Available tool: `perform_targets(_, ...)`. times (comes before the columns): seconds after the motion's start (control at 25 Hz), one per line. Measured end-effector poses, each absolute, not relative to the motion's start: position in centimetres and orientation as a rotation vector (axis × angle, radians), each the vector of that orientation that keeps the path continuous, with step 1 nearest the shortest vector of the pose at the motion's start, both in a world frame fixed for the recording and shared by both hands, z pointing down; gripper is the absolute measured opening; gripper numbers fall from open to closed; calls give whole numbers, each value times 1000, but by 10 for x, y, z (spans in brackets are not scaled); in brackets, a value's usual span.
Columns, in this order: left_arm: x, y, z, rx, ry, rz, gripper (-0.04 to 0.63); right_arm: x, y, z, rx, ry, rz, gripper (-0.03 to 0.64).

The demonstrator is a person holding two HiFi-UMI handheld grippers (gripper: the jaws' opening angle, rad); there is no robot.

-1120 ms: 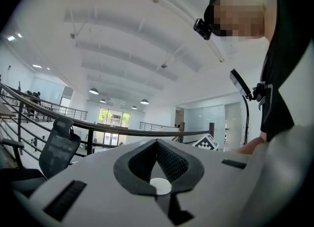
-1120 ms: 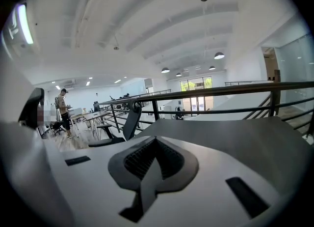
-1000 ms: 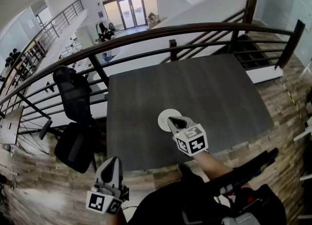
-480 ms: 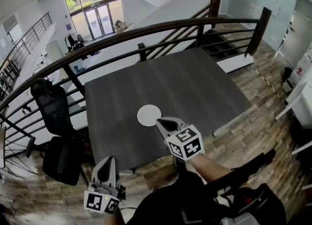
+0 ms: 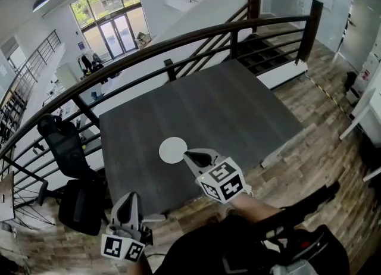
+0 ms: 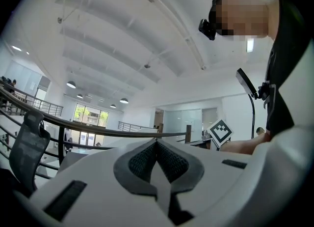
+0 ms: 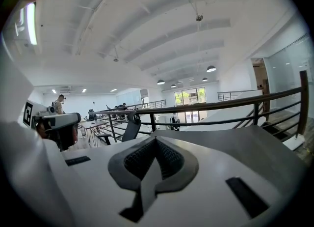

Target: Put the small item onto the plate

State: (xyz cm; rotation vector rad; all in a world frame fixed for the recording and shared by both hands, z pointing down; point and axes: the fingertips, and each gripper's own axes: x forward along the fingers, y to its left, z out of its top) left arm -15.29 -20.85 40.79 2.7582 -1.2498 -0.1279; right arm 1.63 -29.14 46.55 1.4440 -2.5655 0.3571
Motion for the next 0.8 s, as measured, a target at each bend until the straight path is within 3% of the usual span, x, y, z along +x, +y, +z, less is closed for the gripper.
perform_targets(0.4,-81,-218,403,2740,-1271,-99,3,76,-288,445,1375,-2636,342,2)
perform_targets(0.8,-69,-210,408,2693,-1344,-90,3,76,-283,440,1292,-2700,300,2)
